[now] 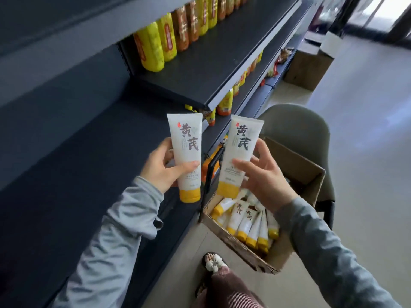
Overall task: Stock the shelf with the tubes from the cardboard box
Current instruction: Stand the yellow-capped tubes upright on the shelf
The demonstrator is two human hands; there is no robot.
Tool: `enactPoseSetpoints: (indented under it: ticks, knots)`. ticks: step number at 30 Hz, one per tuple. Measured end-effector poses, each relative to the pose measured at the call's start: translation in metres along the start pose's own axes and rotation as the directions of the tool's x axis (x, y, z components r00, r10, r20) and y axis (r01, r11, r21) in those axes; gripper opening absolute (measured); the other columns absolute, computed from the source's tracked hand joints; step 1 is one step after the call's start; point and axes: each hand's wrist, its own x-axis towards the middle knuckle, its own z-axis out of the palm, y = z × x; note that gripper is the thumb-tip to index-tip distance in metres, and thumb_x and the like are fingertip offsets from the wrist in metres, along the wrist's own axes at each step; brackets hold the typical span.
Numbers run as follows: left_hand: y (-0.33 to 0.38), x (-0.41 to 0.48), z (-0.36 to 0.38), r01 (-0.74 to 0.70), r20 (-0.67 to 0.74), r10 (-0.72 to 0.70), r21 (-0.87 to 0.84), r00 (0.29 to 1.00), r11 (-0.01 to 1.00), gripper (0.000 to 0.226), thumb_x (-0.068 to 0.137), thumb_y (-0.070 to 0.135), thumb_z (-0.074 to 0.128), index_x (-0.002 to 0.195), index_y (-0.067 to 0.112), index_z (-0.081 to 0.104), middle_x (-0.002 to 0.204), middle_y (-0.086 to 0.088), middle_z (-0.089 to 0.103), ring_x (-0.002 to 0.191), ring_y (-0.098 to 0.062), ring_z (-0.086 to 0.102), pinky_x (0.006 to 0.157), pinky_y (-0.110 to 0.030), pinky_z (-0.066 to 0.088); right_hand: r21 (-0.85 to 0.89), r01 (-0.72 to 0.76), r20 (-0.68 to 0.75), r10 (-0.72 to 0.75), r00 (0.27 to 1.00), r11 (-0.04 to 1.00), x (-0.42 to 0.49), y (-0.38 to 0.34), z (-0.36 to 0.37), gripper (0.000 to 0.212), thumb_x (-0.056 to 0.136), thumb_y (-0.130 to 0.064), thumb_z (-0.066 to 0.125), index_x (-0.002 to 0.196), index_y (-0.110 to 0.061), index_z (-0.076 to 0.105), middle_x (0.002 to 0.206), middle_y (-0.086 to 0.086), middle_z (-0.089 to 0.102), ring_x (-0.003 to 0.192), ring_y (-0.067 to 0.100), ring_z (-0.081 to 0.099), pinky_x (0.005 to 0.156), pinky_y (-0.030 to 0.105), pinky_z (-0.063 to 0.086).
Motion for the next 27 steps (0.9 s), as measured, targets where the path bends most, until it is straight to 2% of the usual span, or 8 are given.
enactPoseSetpoints:
  ticks: [2, 5, 10, 14, 18, 21, 24, 27]
  knots:
    - [0.022, -0.008, -0.008, -0.091, -0.028, 0.091, 0.009, 0.995, 0.996, 0.037, 0.075, 0.002, 0.071, 0.091, 0.031, 0.054, 0.091, 0.009, 0.066, 0.082, -0.007, 0.064, 0.061, -0.031, 0.059, -0.044, 0.076, 0.040, -0.075, 0.996, 0.996, -0.007, -0.020, 0.016, 0.052, 0.068, -0.012, 0.068, 0.115, -0.027, 0.051, 0.104, 0.004, 0.071, 0.096, 0.026, 0.068, 0.065, 0.039, 0.058]
    - [0.052, -0.024, -0.023, -0.217, -0.071, 0.218, 0.023, 0.973, 0.976, 0.039, 0.072, 0.001, 0.072, 0.092, 0.031, 0.056, 0.088, 0.014, 0.068, 0.080, 0.002, 0.065, 0.065, -0.016, 0.054, -0.109, 0.173, 0.117, -0.160, 0.980, 0.979, -0.017, -0.047, 0.042, 0.053, 0.069, -0.013, 0.069, 0.116, -0.026, 0.050, 0.107, 0.003, 0.071, 0.098, 0.025, 0.068, 0.067, 0.040, 0.058]
    - [0.098, -0.060, -0.048, -0.341, -0.147, 0.339, 0.012, 0.929, 0.940, 0.042, 0.062, 0.017, 0.074, 0.097, 0.030, 0.055, 0.088, 0.021, 0.071, 0.085, -0.001, 0.067, 0.066, -0.019, 0.055, -0.137, 0.312, 0.262, -0.270, 0.927, 0.940, -0.028, -0.082, 0.085, 0.052, 0.074, -0.012, 0.068, 0.120, -0.025, 0.047, 0.109, 0.002, 0.070, 0.098, 0.024, 0.069, 0.069, 0.039, 0.058]
    - [0.130, -0.091, -0.066, -0.433, -0.227, 0.429, 0.034, 0.874, 0.901, 0.050, 0.056, 0.020, 0.072, 0.101, 0.029, 0.052, 0.090, 0.024, 0.070, 0.085, 0.002, 0.066, 0.064, -0.014, 0.052, -0.098, 0.361, 0.378, -0.301, 0.875, 0.927, -0.030, -0.103, 0.114, 0.052, 0.076, -0.015, 0.070, 0.122, -0.026, 0.048, 0.113, 0.007, 0.069, 0.097, 0.027, 0.069, 0.070, 0.039, 0.057]
    - [0.157, -0.121, -0.090, -0.481, -0.337, 0.484, 0.098, 0.808, 0.871, 0.052, 0.054, 0.017, 0.074, 0.101, 0.026, 0.052, 0.090, 0.019, 0.071, 0.083, -0.001, 0.067, 0.063, -0.015, 0.052, -0.031, 0.374, 0.496, -0.311, 0.811, 0.927, -0.023, -0.121, 0.145, 0.047, 0.072, -0.021, 0.074, 0.113, -0.034, 0.056, 0.115, 0.010, 0.068, 0.101, 0.030, 0.067, 0.070, 0.039, 0.057]
    - [0.171, -0.141, -0.109, -0.487, -0.437, 0.501, 0.153, 0.747, 0.860, 0.053, 0.057, 0.012, 0.082, 0.099, 0.025, 0.053, 0.088, 0.013, 0.072, 0.080, -0.004, 0.068, 0.059, -0.015, 0.052, 0.004, 0.374, 0.565, -0.311, 0.764, 0.928, -0.013, -0.134, 0.169, 0.048, 0.074, -0.017, 0.073, 0.116, -0.032, 0.056, 0.113, 0.009, 0.069, 0.100, 0.027, 0.068, 0.070, 0.037, 0.057]
    - [0.181, -0.152, -0.126, -0.472, -0.538, 0.510, 0.220, 0.671, 0.853, 0.045, 0.065, 0.002, 0.073, 0.099, 0.025, 0.053, 0.086, 0.019, 0.072, 0.080, 0.001, 0.067, 0.060, -0.012, 0.051, 0.025, 0.371, 0.639, -0.300, 0.708, 0.928, -0.003, -0.144, 0.191, 0.050, 0.072, -0.017, 0.071, 0.119, -0.029, 0.055, 0.111, 0.009, 0.069, 0.096, 0.025, 0.068, 0.069, 0.035, 0.056]
    - [0.184, -0.162, -0.142, -0.446, -0.639, 0.497, 0.258, 0.587, 0.857, 0.045, 0.071, -0.008, 0.069, 0.098, 0.024, 0.054, 0.085, 0.014, 0.072, 0.080, 0.002, 0.066, 0.060, -0.011, 0.050, 0.041, 0.343, 0.711, -0.268, 0.650, 0.939, 0.006, -0.151, 0.212, 0.051, 0.073, -0.018, 0.070, 0.120, -0.027, 0.054, 0.110, 0.009, 0.069, 0.093, 0.022, 0.068, 0.067, 0.033, 0.056]
